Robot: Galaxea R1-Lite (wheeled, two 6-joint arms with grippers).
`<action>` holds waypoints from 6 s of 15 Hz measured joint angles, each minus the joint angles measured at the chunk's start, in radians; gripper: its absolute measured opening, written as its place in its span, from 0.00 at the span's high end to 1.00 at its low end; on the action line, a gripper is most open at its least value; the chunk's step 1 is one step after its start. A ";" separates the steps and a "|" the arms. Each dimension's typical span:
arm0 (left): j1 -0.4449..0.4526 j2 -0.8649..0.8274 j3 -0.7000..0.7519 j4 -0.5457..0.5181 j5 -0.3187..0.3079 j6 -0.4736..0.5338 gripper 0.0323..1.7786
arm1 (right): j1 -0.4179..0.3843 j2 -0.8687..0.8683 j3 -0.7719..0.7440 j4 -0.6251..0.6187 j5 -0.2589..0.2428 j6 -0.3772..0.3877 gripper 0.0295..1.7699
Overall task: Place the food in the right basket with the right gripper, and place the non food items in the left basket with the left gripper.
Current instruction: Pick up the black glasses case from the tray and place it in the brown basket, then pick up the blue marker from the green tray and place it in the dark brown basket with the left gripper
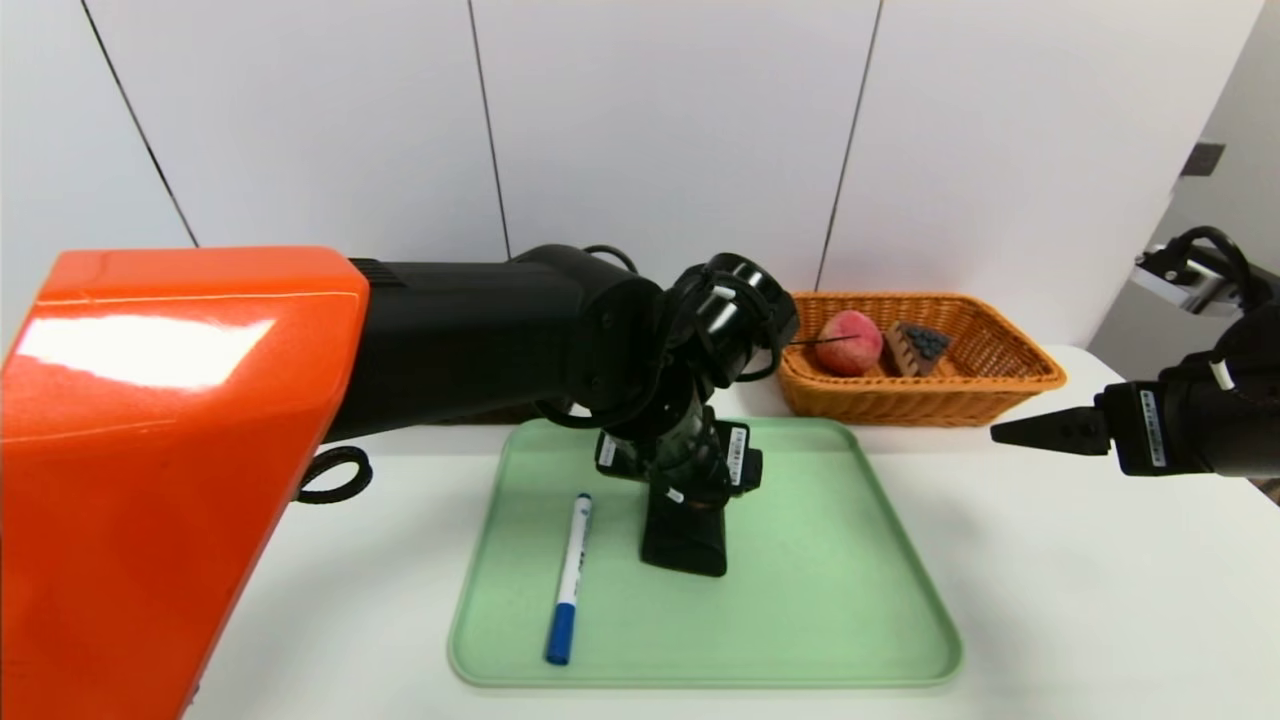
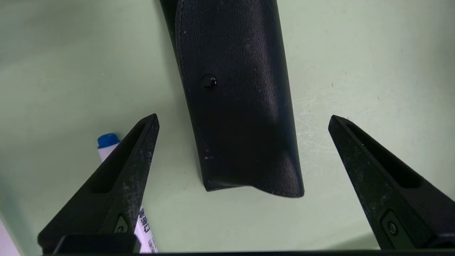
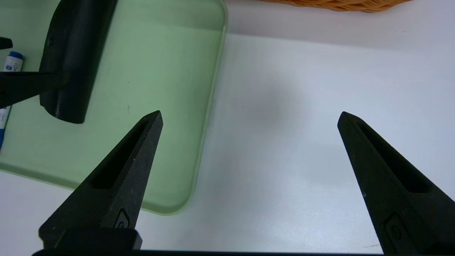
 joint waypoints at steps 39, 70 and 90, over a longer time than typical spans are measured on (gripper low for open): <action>0.087 -0.217 -0.004 -0.119 -0.026 0.049 0.74 | -0.001 -0.106 0.155 -0.100 0.008 0.001 0.03; 0.761 -0.073 0.001 -0.189 -0.329 -0.461 0.76 | -0.003 -0.104 0.185 -0.103 0.000 -0.001 0.03; 0.713 -0.218 -0.001 -0.255 -0.300 -0.275 0.17 | -0.003 -0.123 0.223 -0.105 0.000 -0.002 0.03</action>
